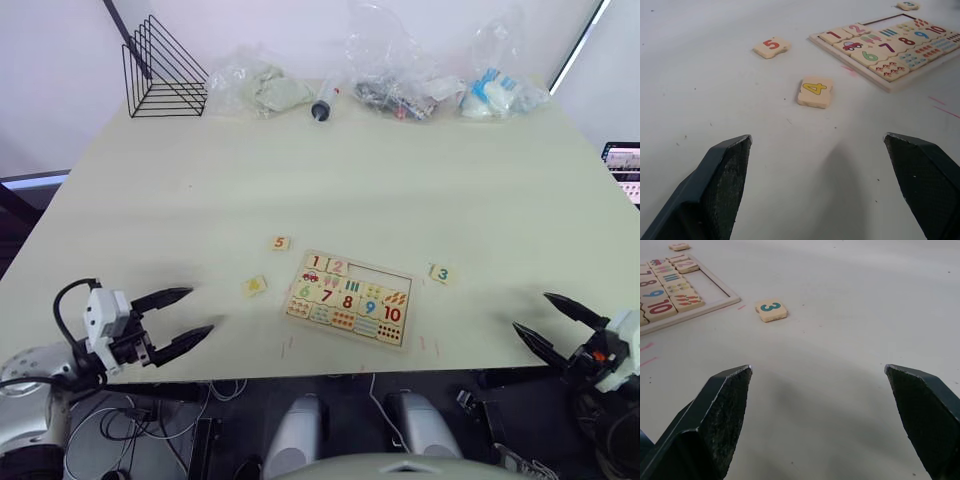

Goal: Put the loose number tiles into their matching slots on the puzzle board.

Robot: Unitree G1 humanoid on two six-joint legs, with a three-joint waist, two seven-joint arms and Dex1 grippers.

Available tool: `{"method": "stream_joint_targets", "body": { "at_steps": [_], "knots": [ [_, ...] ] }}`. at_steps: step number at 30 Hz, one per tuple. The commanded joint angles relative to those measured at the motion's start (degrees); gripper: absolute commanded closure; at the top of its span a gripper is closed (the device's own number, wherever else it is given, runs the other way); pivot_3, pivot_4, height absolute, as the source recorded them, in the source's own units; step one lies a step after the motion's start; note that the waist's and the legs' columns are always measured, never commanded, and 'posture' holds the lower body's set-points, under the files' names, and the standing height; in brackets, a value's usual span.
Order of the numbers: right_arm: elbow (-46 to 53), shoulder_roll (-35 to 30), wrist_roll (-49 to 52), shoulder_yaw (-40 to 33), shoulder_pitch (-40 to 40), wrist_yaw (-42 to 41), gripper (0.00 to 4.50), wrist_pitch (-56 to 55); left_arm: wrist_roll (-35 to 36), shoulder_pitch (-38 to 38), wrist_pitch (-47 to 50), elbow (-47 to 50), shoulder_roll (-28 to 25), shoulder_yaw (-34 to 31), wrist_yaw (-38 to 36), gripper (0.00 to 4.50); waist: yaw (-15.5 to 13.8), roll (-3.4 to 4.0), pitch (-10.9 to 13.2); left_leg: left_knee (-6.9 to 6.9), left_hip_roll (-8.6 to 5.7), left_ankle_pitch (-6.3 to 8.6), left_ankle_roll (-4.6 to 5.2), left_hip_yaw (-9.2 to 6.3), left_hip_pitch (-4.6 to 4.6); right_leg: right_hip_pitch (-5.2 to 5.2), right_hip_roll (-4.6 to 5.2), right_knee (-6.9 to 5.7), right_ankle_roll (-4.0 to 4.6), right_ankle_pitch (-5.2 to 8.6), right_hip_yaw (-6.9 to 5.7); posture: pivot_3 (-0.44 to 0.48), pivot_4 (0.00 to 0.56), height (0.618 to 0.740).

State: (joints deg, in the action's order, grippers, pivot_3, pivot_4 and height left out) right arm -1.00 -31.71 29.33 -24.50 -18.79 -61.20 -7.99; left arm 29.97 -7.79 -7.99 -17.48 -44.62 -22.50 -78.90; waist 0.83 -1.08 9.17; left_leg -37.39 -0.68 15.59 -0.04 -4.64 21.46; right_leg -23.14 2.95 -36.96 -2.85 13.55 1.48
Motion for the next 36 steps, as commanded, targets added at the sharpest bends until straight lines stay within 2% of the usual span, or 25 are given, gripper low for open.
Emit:
{"method": "stream_joint_targets", "body": {
  "at_steps": [1, 36],
  "knots": [
    [0.0, 0.0, 0.5, -0.6, 0.4, -0.4, 0.04, -1.8, 0.9, -0.3, -0.8, 0.5, -0.8, -2.1, -0.7, 0.0, 0.0, 0.02, 0.0, 0.0, 0.0, 0.0, 0.0, 0.0, -0.02, 0.02, 0.0, 0.0, 0.0, 0.0, 0.0, 0.0, 0.15, 0.74],
    [-3.4, 0.3, -0.1, 1.7, 3.4, -0.9, 0.04, -4.6, 1.3, 0.1, 0.6, 3.0, 0.2, -0.9, -1.4, 0.0, 0.0, 0.06, 0.0, 0.07, 0.08, 0.01, 0.0, 0.08, -0.49, 0.43, -0.01, 0.01, 0.01, 0.02, 0.06, 0.0, 0.15, 0.74]
  ]
}}
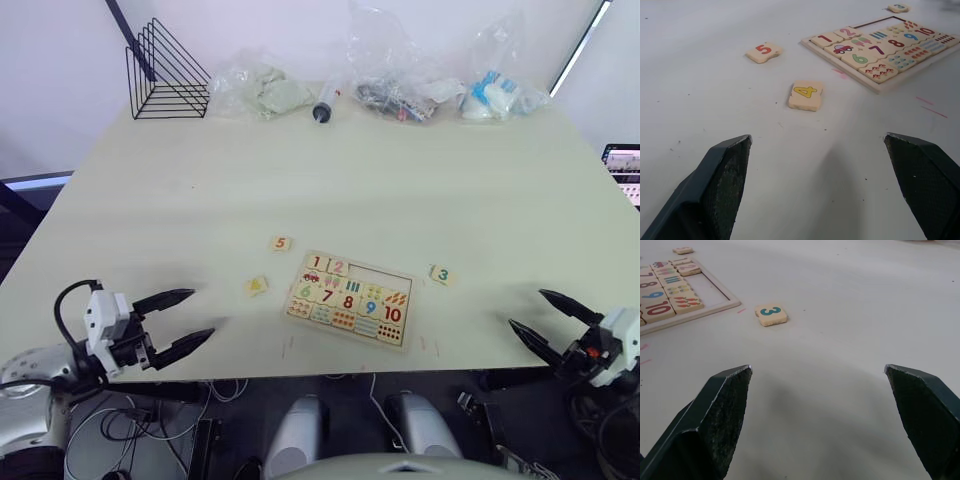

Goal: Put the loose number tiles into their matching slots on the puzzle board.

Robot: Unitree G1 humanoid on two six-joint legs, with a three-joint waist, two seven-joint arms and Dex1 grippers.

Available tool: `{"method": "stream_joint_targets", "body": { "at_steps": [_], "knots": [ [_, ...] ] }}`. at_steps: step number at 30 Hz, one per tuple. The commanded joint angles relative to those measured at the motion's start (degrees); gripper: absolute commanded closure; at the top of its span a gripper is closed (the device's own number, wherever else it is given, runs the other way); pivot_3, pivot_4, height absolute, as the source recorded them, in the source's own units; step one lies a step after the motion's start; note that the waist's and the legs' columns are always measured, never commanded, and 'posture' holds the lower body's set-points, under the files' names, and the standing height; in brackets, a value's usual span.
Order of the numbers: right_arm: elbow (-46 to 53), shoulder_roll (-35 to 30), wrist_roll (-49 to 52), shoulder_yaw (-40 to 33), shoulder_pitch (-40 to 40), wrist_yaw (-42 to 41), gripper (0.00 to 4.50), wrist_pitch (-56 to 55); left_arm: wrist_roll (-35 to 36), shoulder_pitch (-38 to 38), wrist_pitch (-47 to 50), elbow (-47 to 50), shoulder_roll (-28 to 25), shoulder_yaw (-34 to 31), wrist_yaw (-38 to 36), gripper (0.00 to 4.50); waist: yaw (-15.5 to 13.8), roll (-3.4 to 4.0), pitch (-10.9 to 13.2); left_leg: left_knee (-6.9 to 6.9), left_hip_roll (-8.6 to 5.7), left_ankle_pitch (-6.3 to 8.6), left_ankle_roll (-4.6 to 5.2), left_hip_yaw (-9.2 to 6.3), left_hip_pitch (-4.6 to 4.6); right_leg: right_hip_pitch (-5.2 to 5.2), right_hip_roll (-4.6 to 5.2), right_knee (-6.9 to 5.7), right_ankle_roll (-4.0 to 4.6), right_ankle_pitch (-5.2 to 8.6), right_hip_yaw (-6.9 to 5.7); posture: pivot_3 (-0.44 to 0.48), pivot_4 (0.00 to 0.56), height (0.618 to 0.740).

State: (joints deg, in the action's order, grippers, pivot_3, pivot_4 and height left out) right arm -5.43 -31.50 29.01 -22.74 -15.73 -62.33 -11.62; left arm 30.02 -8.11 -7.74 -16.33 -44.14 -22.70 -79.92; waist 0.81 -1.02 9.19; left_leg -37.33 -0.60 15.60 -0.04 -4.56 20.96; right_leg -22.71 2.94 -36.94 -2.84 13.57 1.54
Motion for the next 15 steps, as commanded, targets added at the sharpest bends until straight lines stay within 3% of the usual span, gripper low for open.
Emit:
{"method": "stream_joint_targets", "body": {
  "at_steps": [1, 15],
  "knots": [
    [1.0, 0.0, 0.1, 0.0, 0.6, 0.3, 0.04, -0.9, 1.6, 0.9, 0.8, 2.0, -0.3, -0.7, -0.5, 0.0, 0.0, 0.0, 0.0, 0.0, 0.0, 0.0, 0.0, 0.0, 0.0, 0.0, 0.0, 0.0, 0.0, 0.0, 0.0, 0.0, 0.15, 0.74],
    [7.1, -3.8, -1.5, 6.7, 8.4, 2.6, 0.04, 8.6, 1.3, 14.7, 0.8, -5.6, -5.2, 3.7, -12.2, 0.0, 0.0, 0.07, 0.0, 0.0, -0.13, 0.0, 0.0, -0.01, -0.01, 0.0, -0.08, 0.0, 0.0, -0.01, -0.01, 0.0, 0.15, 0.74]
  ]
}}
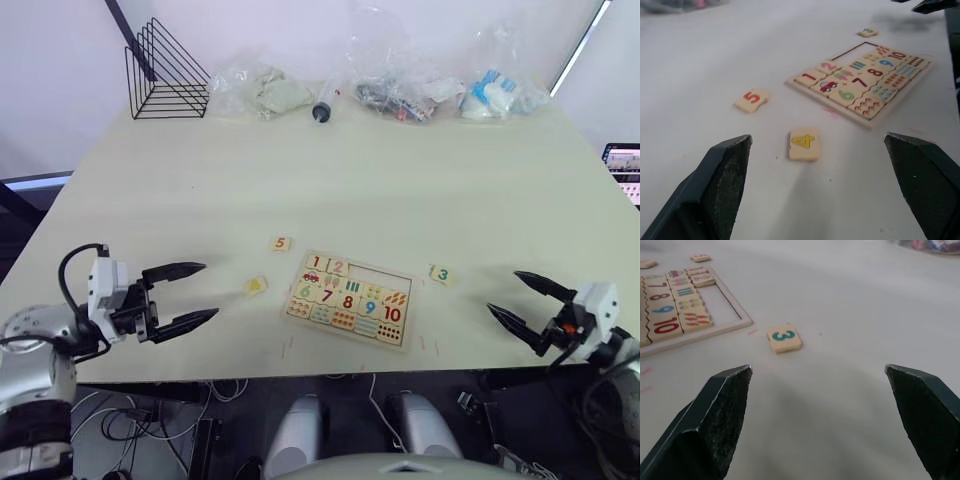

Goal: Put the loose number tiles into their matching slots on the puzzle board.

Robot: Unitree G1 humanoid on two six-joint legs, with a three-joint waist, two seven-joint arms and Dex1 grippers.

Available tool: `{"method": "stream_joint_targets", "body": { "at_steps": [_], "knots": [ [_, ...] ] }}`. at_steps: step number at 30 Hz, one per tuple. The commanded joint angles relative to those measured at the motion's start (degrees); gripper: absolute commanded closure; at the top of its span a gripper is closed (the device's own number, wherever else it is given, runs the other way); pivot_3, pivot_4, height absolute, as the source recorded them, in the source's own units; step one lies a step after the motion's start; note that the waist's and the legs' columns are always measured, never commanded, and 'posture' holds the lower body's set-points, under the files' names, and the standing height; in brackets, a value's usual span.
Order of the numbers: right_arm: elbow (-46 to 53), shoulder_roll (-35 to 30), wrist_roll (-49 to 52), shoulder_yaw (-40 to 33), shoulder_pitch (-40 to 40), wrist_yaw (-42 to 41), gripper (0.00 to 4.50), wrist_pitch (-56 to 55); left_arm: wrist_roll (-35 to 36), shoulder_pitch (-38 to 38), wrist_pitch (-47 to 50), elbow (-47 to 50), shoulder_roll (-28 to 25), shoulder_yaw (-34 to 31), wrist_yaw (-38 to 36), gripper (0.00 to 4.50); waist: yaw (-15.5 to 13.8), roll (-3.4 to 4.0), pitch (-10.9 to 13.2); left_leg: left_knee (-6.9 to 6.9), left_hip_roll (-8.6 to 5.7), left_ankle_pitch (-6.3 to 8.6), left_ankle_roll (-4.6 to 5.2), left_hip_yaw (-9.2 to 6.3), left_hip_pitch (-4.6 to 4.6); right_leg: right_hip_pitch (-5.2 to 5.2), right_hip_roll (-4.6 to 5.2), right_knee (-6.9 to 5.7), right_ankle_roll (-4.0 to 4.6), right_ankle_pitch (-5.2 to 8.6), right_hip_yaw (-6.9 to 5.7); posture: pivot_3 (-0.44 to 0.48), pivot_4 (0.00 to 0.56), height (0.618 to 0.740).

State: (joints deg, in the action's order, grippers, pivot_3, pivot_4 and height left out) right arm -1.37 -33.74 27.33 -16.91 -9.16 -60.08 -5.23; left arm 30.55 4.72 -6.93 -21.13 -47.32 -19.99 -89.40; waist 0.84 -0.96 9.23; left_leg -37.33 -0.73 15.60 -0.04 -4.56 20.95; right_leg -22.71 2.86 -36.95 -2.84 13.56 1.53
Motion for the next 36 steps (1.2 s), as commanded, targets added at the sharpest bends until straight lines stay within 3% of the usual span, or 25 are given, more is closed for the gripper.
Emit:
{"method": "stream_joint_targets", "body": {
  "at_steps": [1, 8, 14, 26, 36],
  "knots": [
    [3.2, -2.0, 0.1, 1.5, 2.9, 0.0, 0.04, 2.9, 1.7, 2.4, -0.1, -0.9, -2.9, 2.4, -3.0, 0.0, 0.0, 0.0, 0.0, 0.0, 0.01, 0.0, 0.0, -0.01, 0.0, 0.0, -0.01, 0.0, 0.0, 0.0, 0.0, 0.0, 0.15, 0.74],
    [-0.3, -6.1, -3.5, 8.6, 12.9, -1.5, 0.04, 10.5, 6.9, 8.9, -3.2, -4.1, -9.4, 14.1, -3.1, 0.0, 0.0, 0.01, 0.0, -0.01, 0.0, 0.0, 0.0, -0.02, 0.03, -0.02, -0.01, 0.0, 0.0, -0.01, 0.0, 0.0, 0.15, 0.74],
    [-2.0, -7.1, -7.2, 13.3, 17.7, -1.1, 0.04, 14.3, 10.7, 10.9, -5.8, -6.2, -11.4, 19.8, -3.1, 0.0, 0.1, 0.08, 0.1, 0.01, 0.0, 0.0, 0.0, -0.03, 0.04, -0.03, -0.01, 0.0, 0.0, 0.0, -0.01, 0.0, 0.15, 0.74],
    [2.5, -5.2, -10.0, 15.4, 18.6, 6.4, 0.04, 21.8, 15.4, 9.5, -9.7, -6.8, -13.8, 23.6, -3.1, 0.0, 0.1, 0.1, 0.1, -0.01, -0.01, 0.0, 0.01, -0.04, 0.08, -0.06, -0.02, 0.0, -0.01, -0.01, -0.01, 0.0, 0.15, 0.74],
    [3.8, -5.3, -10.8, 16.8, 18.8, 6.3, 0.04, 22.4, 17.5, 9.5, -12.1, -8.0, -14.5, 26.0, -3.1, 0.0, 0.1, 0.1, 0.1, -0.01, -0.01, 0.0, 0.01, -0.05, 0.08, -0.06, -0.03, 0.0, -0.01, 0.0, -0.02, 0.0, 0.15, 0.74]
  ]
}}
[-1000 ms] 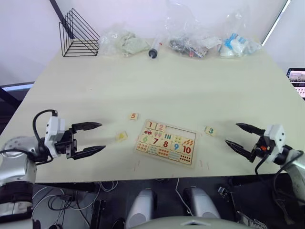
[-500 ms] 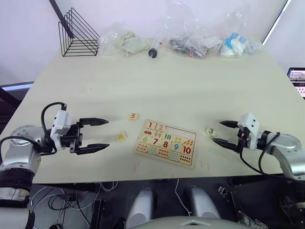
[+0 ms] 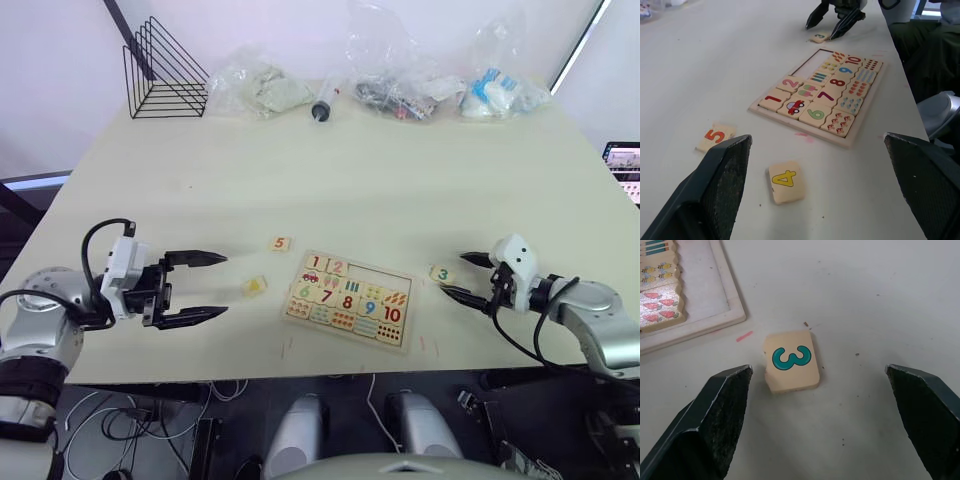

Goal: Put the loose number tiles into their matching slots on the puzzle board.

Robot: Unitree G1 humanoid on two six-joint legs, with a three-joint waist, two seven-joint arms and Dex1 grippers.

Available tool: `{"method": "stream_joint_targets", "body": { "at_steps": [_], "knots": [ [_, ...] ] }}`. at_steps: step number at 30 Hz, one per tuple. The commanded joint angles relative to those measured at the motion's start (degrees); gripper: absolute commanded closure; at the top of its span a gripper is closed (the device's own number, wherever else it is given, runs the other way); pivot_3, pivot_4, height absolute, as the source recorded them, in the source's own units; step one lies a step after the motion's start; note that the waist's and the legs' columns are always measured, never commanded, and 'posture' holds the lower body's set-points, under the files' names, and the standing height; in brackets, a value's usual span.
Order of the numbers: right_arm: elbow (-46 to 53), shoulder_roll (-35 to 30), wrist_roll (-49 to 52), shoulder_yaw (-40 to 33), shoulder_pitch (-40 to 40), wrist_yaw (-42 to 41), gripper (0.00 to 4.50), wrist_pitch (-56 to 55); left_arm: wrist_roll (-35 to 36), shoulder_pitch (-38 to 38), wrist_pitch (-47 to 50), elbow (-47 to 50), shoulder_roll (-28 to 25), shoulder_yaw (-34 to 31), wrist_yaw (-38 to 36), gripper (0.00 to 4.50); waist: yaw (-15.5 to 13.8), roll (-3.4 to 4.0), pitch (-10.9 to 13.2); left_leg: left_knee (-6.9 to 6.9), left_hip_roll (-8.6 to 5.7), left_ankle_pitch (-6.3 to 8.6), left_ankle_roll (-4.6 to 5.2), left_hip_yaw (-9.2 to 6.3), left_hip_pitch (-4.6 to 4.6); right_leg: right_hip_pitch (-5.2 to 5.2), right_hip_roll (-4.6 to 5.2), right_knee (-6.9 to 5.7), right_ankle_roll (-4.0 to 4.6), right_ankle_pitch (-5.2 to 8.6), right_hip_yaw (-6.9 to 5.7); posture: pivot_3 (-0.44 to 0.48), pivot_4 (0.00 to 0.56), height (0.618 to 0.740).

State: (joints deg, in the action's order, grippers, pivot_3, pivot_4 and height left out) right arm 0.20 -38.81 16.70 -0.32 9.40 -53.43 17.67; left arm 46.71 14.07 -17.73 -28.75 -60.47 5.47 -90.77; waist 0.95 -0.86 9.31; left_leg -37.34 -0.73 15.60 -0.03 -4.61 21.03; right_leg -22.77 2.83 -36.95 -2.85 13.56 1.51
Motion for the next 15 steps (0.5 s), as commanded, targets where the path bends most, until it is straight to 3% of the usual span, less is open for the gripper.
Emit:
{"method": "stream_joint_targets", "body": {
  "at_steps": [1, 8, 10, 15],
  "knots": [
    [2.3, -0.1, -0.2, 0.3, 0.3, -0.3, 0.04, -0.4, 1.3, 0.2, -1.5, -0.5, -1.5, 0.8, -1.7, 0.0, 0.0, 0.0, 0.0, 0.0, 0.0, 0.0, 0.0, 0.0, 0.0, 0.0, 0.0, 0.0, 0.0, 0.0, 0.0, 0.0, 0.15, 0.74],
    [1.3, 0.2, -1.7, 1.7, 0.8, 0.0, 0.04, -1.7, 1.9, 0.1, -2.1, -0.6, -1.7, 1.6, -1.7, 0.0, 0.0, 0.0, 0.0, 0.0, 0.0, 0.0, 0.0, 0.0, 0.0, 0.0, -0.01, 0.0, 0.0, 0.0, 0.0, 0.0, 0.15, 0.74],
    [0.7, 0.3, -2.1, 1.7, 0.7, 0.2, 0.85, -1.9, 2.0, 0.1, -2.2, -0.7, -1.8, 1.6, -1.7, 0.0, 0.0, 0.0, 0.0, 0.0, 0.0, 0.0, 0.0, 0.0, 0.0, 0.0, -0.01, 0.0, 0.0, 0.0, 0.0, 0.0, 0.15, 0.74],
    [0.4, 0.3, -2.5, 1.8, 0.8, 0.2, 3.58, -2.3, 1.8, -0.1, -2.8, -0.8, -1.8, 1.3, -1.7, 0.0, 0.0, -0.01, 0.0, -0.01, 0.0, 0.0, 0.0, 0.0, 0.0, 0.01, -0.01, 0.0, 0.0, 0.0, 0.0, 0.0, 0.15, 0.74]
  ]
}}
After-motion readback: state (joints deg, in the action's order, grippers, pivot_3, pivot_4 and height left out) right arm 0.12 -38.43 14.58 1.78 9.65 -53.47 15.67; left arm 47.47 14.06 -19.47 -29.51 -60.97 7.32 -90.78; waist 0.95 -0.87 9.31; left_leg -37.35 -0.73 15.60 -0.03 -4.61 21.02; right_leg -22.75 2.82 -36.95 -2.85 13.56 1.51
